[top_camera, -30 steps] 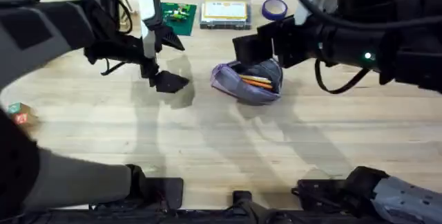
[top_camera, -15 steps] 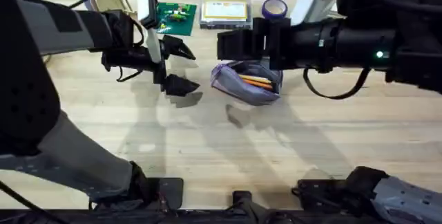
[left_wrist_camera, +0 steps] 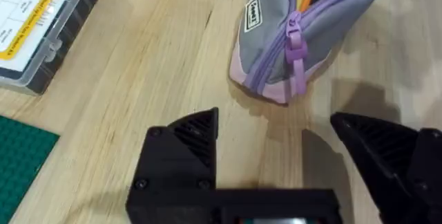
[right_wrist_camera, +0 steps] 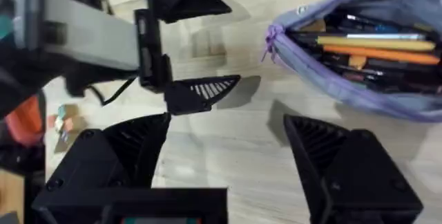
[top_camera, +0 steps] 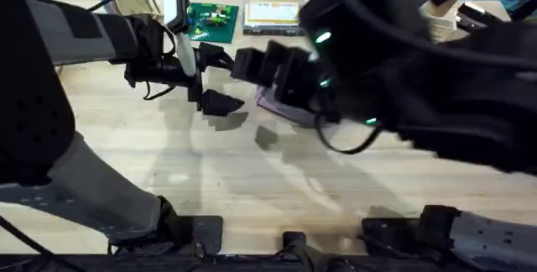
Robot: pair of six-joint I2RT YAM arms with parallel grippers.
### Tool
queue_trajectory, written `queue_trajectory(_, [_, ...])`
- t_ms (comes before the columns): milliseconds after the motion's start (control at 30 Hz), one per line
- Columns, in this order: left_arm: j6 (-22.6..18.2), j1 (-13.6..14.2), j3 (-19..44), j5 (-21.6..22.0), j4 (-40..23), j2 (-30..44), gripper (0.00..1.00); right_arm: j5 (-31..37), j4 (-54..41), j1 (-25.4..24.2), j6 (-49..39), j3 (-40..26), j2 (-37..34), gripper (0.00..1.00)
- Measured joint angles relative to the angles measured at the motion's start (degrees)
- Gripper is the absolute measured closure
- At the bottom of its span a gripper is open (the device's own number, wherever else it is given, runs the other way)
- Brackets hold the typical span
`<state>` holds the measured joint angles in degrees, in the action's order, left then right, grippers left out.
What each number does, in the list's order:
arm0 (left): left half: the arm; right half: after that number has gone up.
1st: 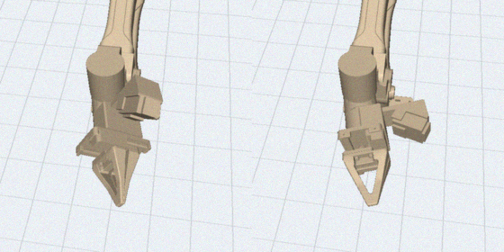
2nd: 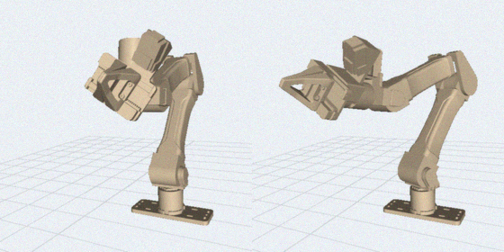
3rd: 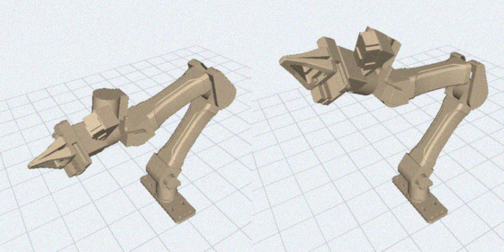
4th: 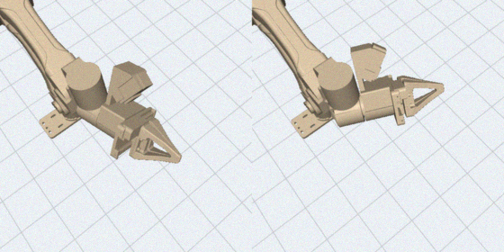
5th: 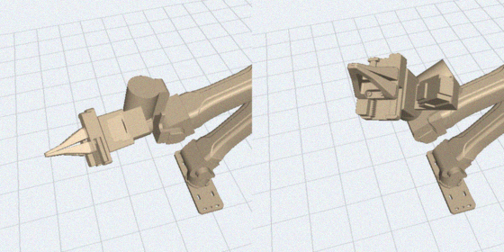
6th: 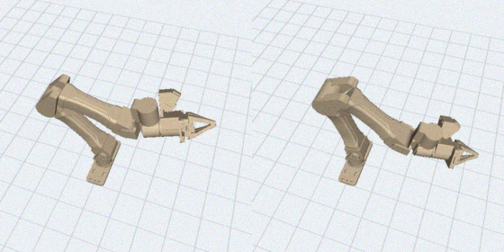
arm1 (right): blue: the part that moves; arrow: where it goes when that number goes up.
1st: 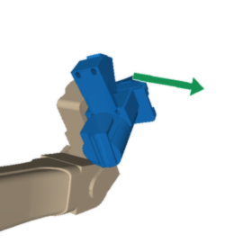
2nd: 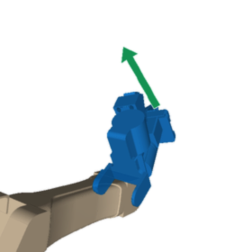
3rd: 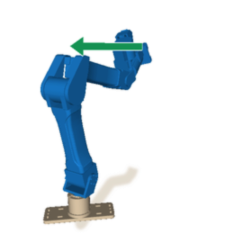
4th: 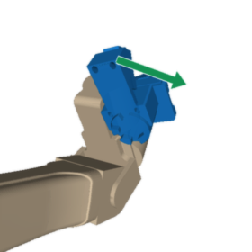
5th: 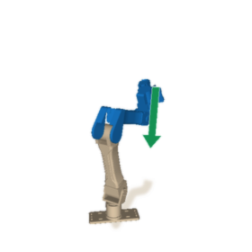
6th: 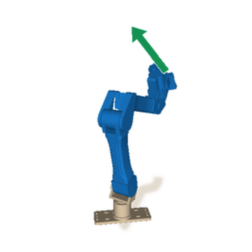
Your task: Unzip the bag, pick up the pens from the table one at a time and place them inside, then zip the bag closed.
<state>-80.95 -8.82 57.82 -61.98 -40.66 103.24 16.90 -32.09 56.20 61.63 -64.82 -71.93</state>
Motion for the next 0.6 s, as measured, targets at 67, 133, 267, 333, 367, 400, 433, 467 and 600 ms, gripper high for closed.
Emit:
queue_trajectory(67, [0.00, 0.00, 0.00, 0.00, 0.00, -0.02, 0.008, 1.55, 0.24, 1.33, 3.24, 0.00, -2.23, 0.003])
queue_trajectory(133, [0.01, 0.00, 0.00, 0.00, 0.00, 0.00, 0.008, 2.61, 0.89, 2.28, 6.09, 0.00, -4.80, 0.003])
queue_trajectory(267, [0.00, 0.00, 0.00, 0.00, 0.00, 0.00, 0.008, 3.75, 3.22, 3.07, 9.19, 0.00, -8.69, 0.002])
queue_trajectory(333, [0.02, 0.00, 0.00, 0.00, 0.00, 0.00, 0.008, 4.39, 3.99, 3.11, 10.02, 0.00, -9.83, 0.002])
queue_trajectory(367, [0.00, 0.00, 0.00, 0.00, 0.00, 0.00, 0.007, 4.81, 4.31, 3.15, 10.31, 0.00, -10.26, 0.002])
queue_trajectory(400, [0.02, 0.00, 0.00, 0.00, 0.00, 0.00, 0.008, 5.38, 4.87, 3.15, 10.64, 0.00, -10.69, 0.002])
queue_trajectory(433, [0.04, 0.00, 0.00, 0.00, 0.00, 0.00, 0.007, 5.93, 5.49, 3.15, 10.87, 0.00, -11.07, 0.002])
queue_trajectory(467, [0.04, 0.00, 0.00, 0.00, 0.00, 0.00, 0.007, 6.37, 6.12, 3.15, 11.21, 0.00, -11.50, 0.002])
queue_trajectory(600, [0.04, 0.00, 0.00, 0.00, 0.00, -0.02, 0.008, 7.53, 8.33, 3.15, 12.11, 0.00, -13.55, 0.002])
